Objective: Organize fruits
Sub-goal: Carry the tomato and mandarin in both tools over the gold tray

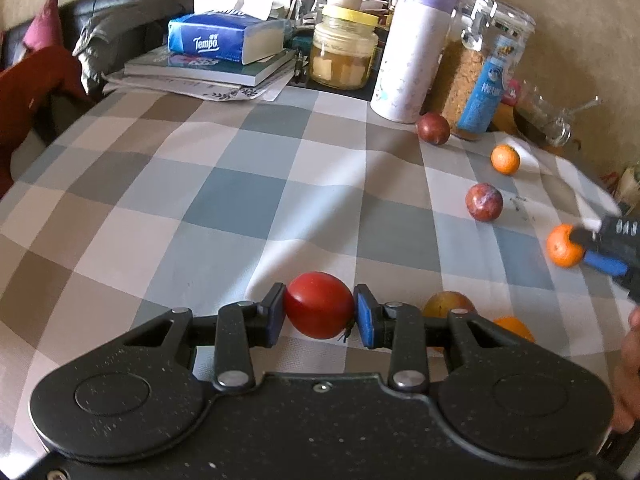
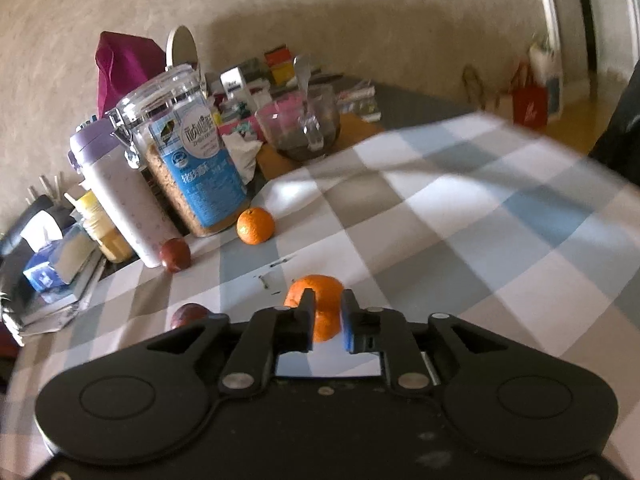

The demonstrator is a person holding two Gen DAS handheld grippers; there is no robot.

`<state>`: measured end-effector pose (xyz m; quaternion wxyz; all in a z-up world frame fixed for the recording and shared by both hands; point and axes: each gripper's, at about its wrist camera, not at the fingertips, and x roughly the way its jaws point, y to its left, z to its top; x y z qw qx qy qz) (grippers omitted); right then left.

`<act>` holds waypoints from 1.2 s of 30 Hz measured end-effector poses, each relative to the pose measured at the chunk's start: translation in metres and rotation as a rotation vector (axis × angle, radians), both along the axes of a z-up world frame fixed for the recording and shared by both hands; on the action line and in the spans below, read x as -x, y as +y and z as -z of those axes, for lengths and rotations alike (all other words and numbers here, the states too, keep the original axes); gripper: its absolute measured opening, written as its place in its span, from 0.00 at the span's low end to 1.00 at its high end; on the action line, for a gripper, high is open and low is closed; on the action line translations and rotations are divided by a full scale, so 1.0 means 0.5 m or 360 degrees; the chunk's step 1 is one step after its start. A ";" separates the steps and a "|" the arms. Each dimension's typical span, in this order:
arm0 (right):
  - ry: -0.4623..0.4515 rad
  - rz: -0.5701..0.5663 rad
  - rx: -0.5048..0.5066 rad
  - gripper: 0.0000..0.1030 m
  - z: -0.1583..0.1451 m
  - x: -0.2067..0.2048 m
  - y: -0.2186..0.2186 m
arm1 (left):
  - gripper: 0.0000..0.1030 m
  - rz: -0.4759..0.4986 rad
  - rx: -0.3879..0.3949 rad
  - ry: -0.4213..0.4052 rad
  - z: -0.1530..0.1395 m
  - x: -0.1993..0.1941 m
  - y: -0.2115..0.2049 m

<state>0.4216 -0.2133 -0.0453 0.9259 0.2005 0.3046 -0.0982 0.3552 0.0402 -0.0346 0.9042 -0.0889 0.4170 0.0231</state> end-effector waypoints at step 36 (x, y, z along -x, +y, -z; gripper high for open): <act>0.0026 -0.0112 -0.0050 0.39 -0.056 0.088 0.004 | 0.43 0.0049 -0.0171 -0.0104 -0.018 0.018 -0.026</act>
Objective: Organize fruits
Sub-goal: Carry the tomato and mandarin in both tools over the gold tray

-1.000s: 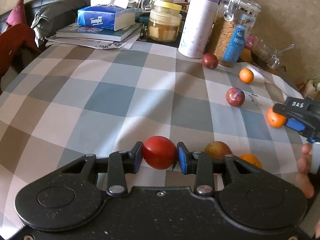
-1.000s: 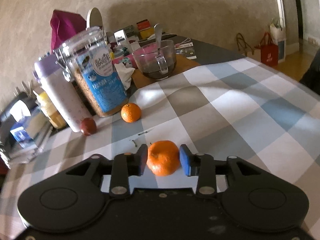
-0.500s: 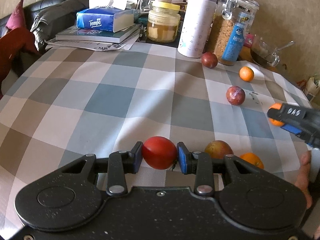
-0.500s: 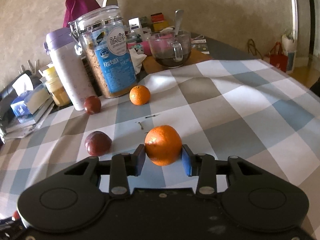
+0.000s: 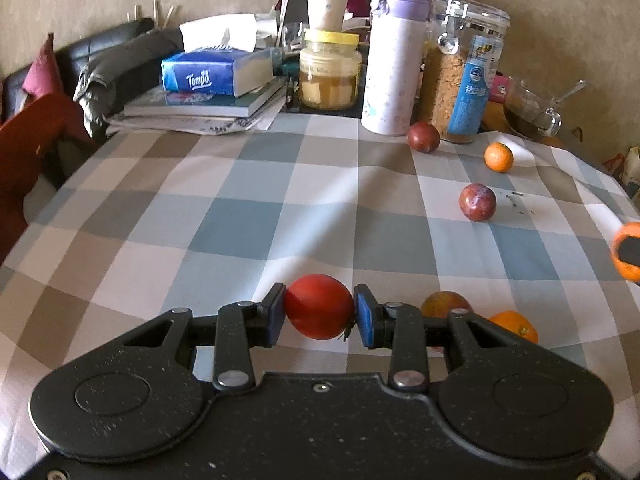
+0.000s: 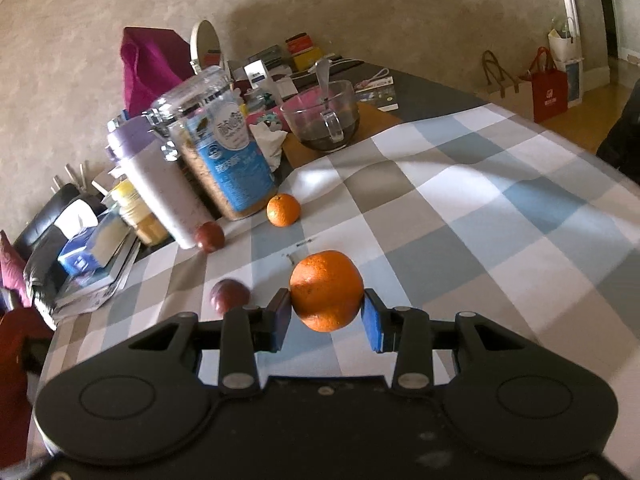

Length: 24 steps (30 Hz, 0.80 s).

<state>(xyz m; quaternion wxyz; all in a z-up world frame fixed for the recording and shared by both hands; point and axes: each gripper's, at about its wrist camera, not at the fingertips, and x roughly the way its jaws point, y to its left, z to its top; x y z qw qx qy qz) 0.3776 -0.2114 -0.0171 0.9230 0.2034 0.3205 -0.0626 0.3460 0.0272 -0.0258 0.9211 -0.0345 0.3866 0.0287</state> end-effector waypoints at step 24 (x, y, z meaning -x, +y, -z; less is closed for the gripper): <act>-0.0007 -0.0193 0.0050 0.39 -0.057 0.389 0.042 | 0.43 0.0200 -0.0035 0.0195 -0.106 0.264 -0.017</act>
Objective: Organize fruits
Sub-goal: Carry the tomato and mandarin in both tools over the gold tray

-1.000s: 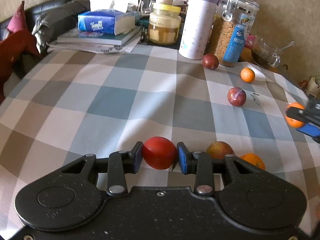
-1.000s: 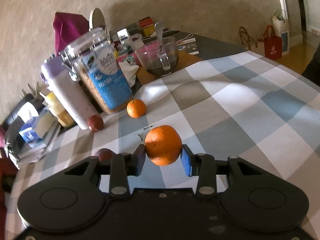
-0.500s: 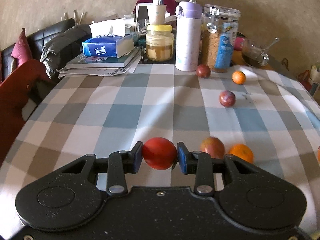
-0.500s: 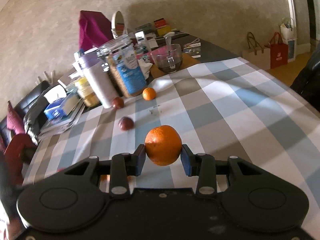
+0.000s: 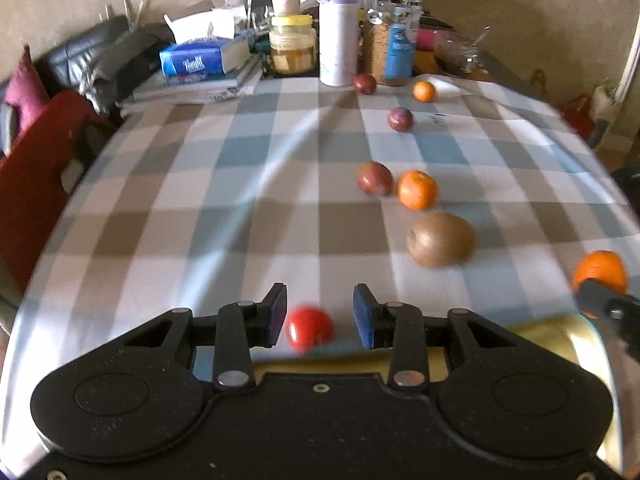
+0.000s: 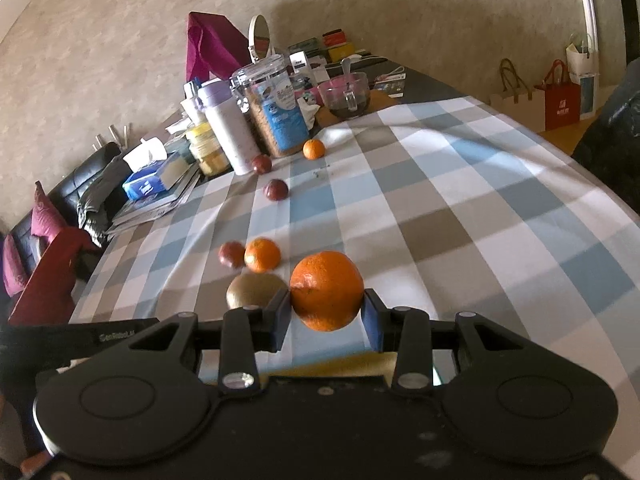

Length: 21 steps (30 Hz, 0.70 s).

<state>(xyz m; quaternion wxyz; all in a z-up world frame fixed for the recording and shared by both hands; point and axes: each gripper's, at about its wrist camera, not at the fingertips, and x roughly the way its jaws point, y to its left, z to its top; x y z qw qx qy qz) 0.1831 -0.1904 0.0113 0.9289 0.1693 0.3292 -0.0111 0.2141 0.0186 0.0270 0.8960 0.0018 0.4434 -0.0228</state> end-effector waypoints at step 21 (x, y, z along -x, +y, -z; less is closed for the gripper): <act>0.0073 -0.0099 0.0018 0.39 0.030 0.062 0.035 | 0.59 -0.0020 0.0115 0.0041 0.028 -0.012 0.047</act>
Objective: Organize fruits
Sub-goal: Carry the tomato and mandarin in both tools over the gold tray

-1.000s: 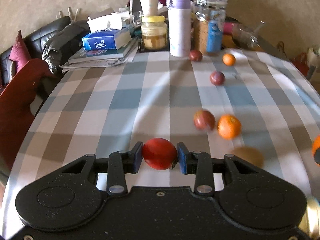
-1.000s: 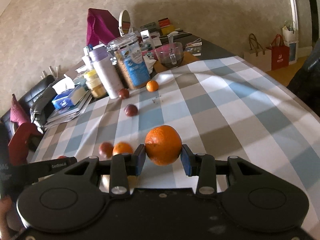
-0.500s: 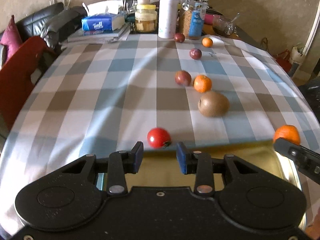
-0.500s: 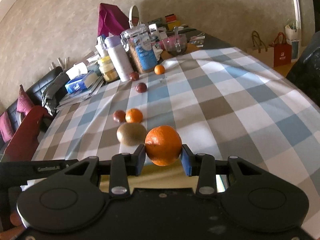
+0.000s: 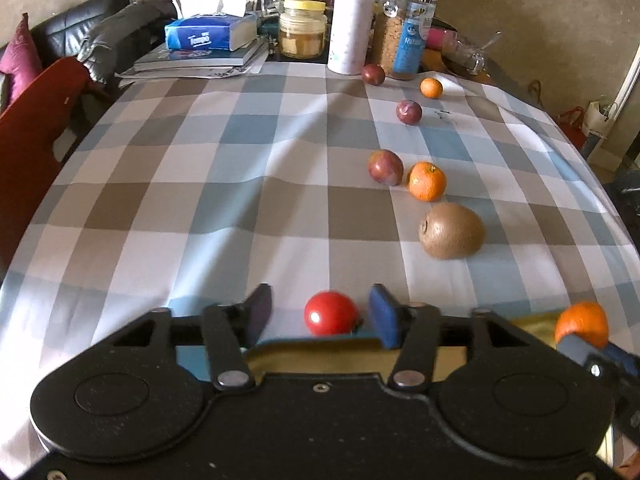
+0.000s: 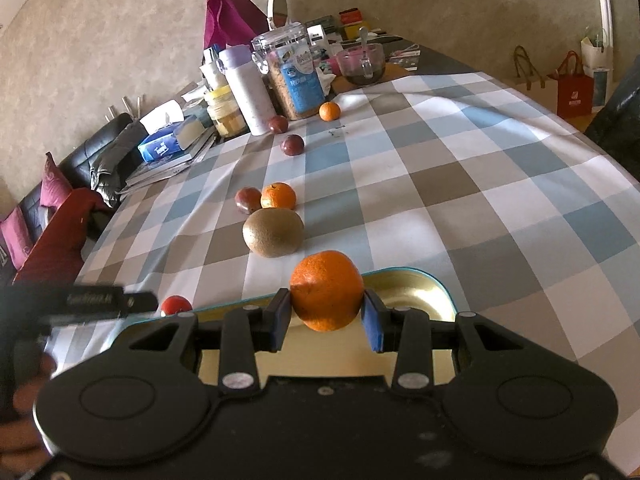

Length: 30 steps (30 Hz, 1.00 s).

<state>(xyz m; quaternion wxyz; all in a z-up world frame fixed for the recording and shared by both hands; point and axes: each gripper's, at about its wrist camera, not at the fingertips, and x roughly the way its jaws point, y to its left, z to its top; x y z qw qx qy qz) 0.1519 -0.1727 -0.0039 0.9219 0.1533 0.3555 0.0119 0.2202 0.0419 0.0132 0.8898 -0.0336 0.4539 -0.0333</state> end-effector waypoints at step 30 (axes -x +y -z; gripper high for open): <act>-0.0001 -0.0071 0.0017 0.39 0.007 0.005 0.013 | 0.43 0.0069 0.0044 -0.0004 -0.035 0.016 -0.027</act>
